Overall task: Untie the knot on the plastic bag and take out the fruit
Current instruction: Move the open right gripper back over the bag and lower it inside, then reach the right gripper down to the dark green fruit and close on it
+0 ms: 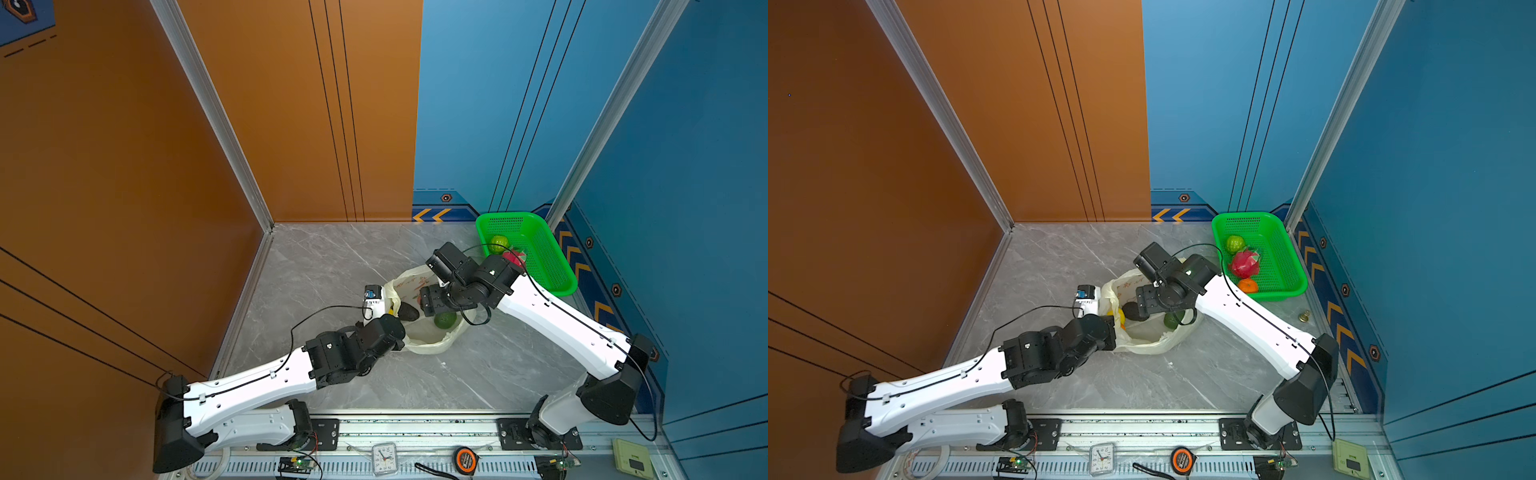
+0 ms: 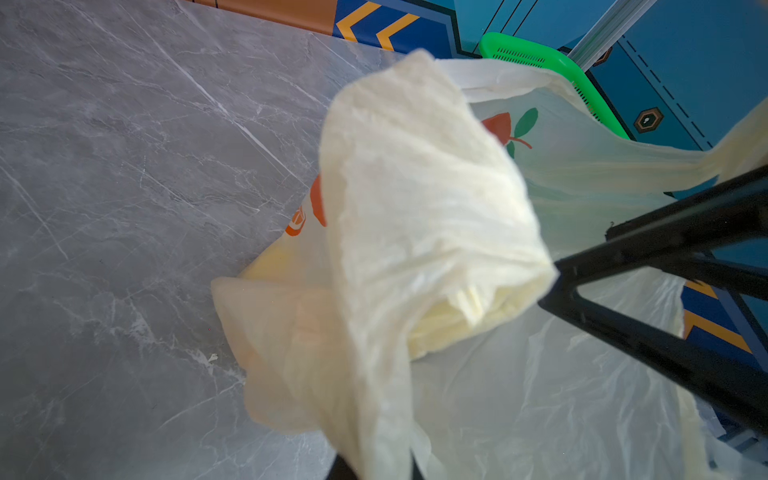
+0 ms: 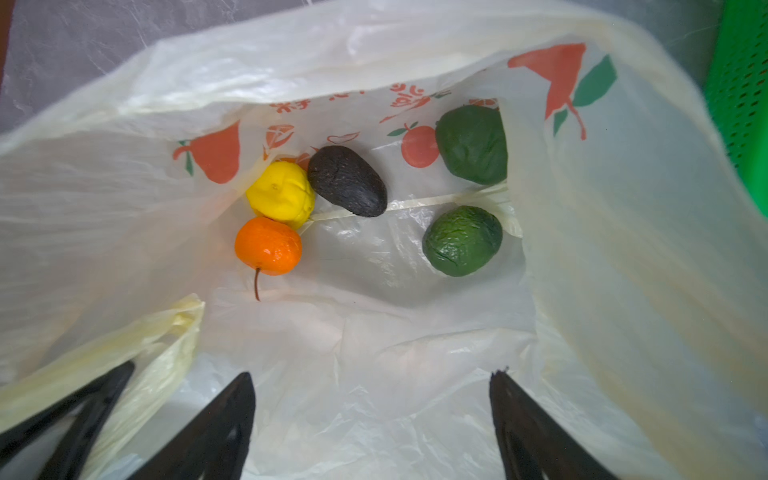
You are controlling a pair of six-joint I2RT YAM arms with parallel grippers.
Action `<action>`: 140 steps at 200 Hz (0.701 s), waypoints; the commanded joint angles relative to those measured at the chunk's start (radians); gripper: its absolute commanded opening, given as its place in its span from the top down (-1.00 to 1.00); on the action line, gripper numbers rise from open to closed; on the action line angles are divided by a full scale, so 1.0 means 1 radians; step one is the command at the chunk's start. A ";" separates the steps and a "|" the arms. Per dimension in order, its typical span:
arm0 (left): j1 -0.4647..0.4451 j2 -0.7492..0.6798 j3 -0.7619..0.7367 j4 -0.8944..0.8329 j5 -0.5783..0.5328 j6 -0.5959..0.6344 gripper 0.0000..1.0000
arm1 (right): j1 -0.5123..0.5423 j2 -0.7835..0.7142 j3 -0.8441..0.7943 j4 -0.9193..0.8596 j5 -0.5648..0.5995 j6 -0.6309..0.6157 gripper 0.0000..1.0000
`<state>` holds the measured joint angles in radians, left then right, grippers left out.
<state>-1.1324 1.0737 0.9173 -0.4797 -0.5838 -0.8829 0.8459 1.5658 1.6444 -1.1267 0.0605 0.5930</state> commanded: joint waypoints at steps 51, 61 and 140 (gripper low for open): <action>-0.012 -0.034 -0.018 0.019 -0.069 -0.011 1.00 | 0.034 0.027 -0.152 0.067 0.071 -0.031 -0.67; -0.011 -0.039 -0.024 0.019 -0.074 -0.016 1.00 | 0.037 -0.003 -0.204 0.081 0.081 -0.040 -0.67; -0.011 -0.028 -0.024 0.041 -0.035 -0.007 1.00 | 0.066 -0.023 -0.274 0.079 -0.008 -0.100 -0.67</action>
<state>-1.1347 1.0409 0.8986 -0.4629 -0.6209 -0.8974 0.8997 1.5051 1.3083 -1.0458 0.0891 0.5201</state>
